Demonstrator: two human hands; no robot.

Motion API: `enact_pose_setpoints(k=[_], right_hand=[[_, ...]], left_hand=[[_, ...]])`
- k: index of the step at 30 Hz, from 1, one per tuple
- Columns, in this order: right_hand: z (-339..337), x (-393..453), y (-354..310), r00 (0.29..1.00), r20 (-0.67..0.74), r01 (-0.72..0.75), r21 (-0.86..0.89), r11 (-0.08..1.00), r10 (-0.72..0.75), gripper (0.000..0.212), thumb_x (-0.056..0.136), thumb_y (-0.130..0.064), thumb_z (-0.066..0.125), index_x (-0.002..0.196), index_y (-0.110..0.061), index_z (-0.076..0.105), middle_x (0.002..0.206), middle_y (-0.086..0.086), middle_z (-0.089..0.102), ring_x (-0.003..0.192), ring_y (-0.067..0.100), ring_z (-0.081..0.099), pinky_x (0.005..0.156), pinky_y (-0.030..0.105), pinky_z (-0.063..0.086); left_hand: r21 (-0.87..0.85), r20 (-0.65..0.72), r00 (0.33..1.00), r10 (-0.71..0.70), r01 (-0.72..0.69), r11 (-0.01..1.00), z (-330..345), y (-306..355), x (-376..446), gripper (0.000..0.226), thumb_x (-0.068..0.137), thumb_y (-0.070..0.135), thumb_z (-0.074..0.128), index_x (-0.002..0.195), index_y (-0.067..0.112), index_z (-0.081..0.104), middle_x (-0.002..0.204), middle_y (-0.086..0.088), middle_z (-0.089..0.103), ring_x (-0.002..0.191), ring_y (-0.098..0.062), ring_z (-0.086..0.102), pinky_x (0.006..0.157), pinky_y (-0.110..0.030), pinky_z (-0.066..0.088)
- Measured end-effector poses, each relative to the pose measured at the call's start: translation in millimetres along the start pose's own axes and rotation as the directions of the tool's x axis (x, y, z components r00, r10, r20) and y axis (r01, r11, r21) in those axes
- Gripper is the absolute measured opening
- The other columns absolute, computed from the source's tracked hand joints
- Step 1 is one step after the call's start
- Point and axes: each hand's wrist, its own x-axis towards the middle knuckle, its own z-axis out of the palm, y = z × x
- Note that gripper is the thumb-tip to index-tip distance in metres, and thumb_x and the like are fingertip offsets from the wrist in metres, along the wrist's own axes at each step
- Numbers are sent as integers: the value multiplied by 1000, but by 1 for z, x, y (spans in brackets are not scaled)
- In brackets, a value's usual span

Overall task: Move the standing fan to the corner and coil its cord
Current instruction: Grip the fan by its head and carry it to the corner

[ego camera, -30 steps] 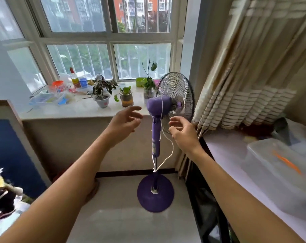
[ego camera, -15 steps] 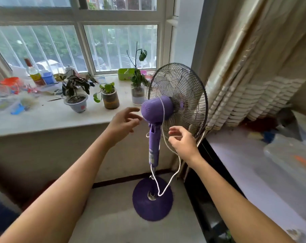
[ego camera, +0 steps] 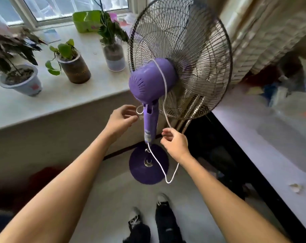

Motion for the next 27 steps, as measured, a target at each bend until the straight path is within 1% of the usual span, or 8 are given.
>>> enact_pose_setpoints(k=[4, 10, 13, 16, 19, 21, 24, 27], right_hand=[[10, 23, 31, 993, 63, -95, -22, 995, 96, 36, 80, -6, 70, 115, -12, 65, 99, -4, 66, 90, 11, 65, 82, 19, 50], [22, 54, 55, 980, 122, -152, -41, 987, 156, 53, 83, -9, 69, 134, -7, 54, 123, 6, 64, 112, 20, 62, 89, 23, 48], [32, 70, 55, 971, 151, -179, -60, 982, 187, 59, 85, -16, 65, 141, -13, 46, 139, 8, 54, 126, 22, 54, 104, 33, 43], [44, 89, 55, 977, 143, -148, -64, 987, 156, 69, 82, -19, 65, 145, -19, 37, 146, 4, 45, 134, 20, 43, 110, 32, 35], [55, 110, 55, 984, 144, -104, -19, 994, 106, 70, 78, -13, 73, 141, -17, 43, 138, 4, 52, 129, 21, 49, 104, 30, 41], [62, 120, 56, 980, 172, -104, 1, 995, 103, 70, 75, -11, 78, 138, -14, 48, 133, 7, 59, 123, 23, 56, 105, 38, 46], [69, 128, 57, 982, 171, -88, 34, 996, 81, 73, 70, -14, 84, 135, -12, 51, 128, 8, 64, 118, 22, 61, 104, 41, 47], [72, 133, 56, 985, 172, 4, 34, 999, -10, 76, 65, -15, 89, 133, -15, 53, 122, 1, 66, 113, 12, 62, 101, 27, 47]], left_hand=[[24, 54, 998, -17, 16, 1000, 18, -10, 31, 55, 67, 40, 80, 115, 19, 63, 104, -5, 73, 94, -15, 71, 82, -34, 59], [-24, 5, 1000, 18, -18, 1000, 58, -4, 72, 57, 58, 37, 90, 106, 15, 68, 105, -11, 75, 93, -17, 69, 86, -44, 59], [-24, -68, 997, 21, -23, 999, 65, -2, 86, 52, 53, 29, 92, 99, 20, 69, 104, -5, 74, 88, -10, 67, 78, -33, 61], [61, -13, 1000, 26, -25, 998, 62, -7, 100, 43, 56, 25, 91, 92, 28, 68, 97, 3, 73, 75, 5, 64, 67, -18, 56], [151, 63, 998, 1, -10, 988, 56, -14, 112, 46, 60, 29, 91, 99, 26, 69, 96, 11, 70, 71, 16, 60, 57, -2, 45], [192, 105, 994, -4, -16, 981, 54, -16, 114, 48, 62, 32, 91, 104, 27, 69, 101, 11, 69, 78, 10, 62, 58, 0, 43], [194, 147, 989, 3, -32, 980, 52, -18, 118, 47, 65, 30, 90, 107, 22, 71, 107, 5, 71, 92, -9, 66, 70, -11, 53], [166, 163, 986, 13, -41, 985, 45, -19, 116, 36, 67, 24, 88, 98, 18, 72, 103, -1, 73, 83, -3, 65, 70, -16, 54]])
